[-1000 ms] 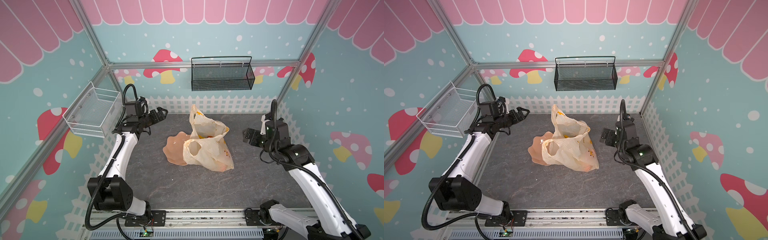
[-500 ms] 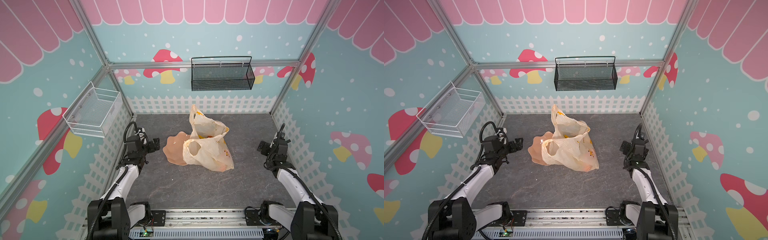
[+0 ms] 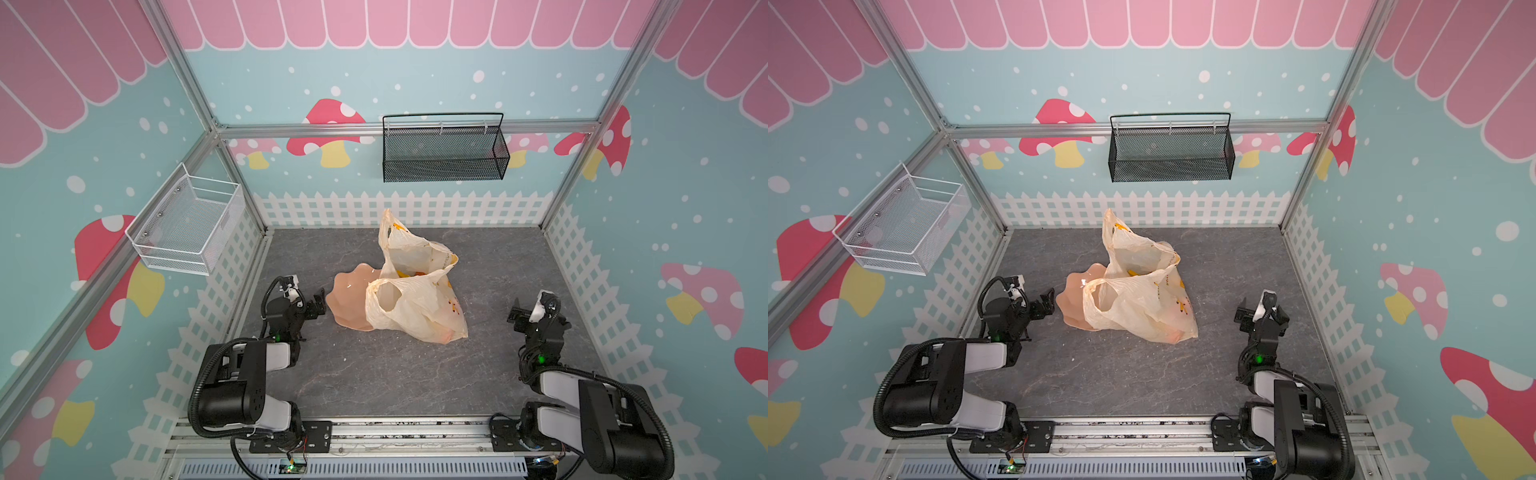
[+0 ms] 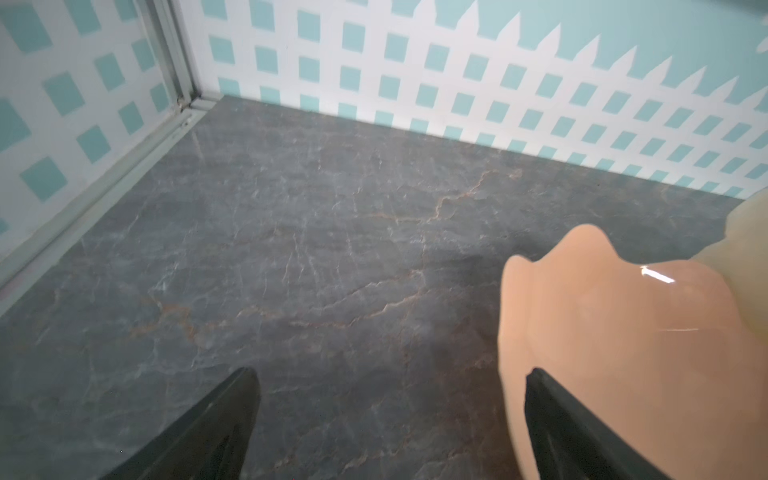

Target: Place the fruits into the plastic bag

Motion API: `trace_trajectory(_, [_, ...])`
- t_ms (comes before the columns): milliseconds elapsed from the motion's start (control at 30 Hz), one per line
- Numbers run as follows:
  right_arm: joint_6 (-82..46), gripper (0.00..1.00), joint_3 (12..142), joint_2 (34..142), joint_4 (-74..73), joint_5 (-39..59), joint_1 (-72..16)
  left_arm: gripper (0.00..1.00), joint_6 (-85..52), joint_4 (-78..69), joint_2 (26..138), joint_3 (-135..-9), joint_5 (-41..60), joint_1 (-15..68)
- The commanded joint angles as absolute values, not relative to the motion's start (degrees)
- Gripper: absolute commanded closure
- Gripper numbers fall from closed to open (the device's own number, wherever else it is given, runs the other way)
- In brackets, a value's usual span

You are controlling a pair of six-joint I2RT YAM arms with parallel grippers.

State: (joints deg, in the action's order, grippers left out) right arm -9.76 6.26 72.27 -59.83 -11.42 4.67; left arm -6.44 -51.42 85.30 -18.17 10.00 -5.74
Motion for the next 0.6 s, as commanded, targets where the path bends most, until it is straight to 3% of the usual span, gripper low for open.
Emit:
trace_trajectory(0, [-6.7, 0.02, 6.1, 79.8, -78.0, -10.5, 3.5, 0.0, -4.8, -63.5, 89.7, -17.7, 12.2, -5.5])
trace_trajectory(67, [-4.3, 0.02, 6.5, 83.0, -79.3, -10.7, 1.4, 0.0, -2.6, -52.5, 87.0, -20.4, 11.1, -4.5])
trace_trajectory(133, [-3.8, 0.02, 6.7, 87.5, -84.9, -12.7, 0.8, 0.0, -2.7, -56.1, 88.7, -20.3, 10.8, -3.8])
trace_trajectory(200, [-4.0, 0.02, 10.3, 85.6, -74.4, -11.3, 0.7, 0.0, -2.0, -52.0, 87.7, -21.3, 10.2, -3.5])
trace_trajectory(433, [-2.9, 0.02, 11.1, 86.5, -74.7, -12.8, -0.3, 0.0, -2.8, -48.6, 87.7, -23.1, -1.6, -0.5])
trace_trajectory(567, [-2.5, 0.02, 11.0, 86.7, -75.4, -12.6, -0.4, 0.0, -2.7, -49.4, 87.9, -22.9, -2.2, -0.3])
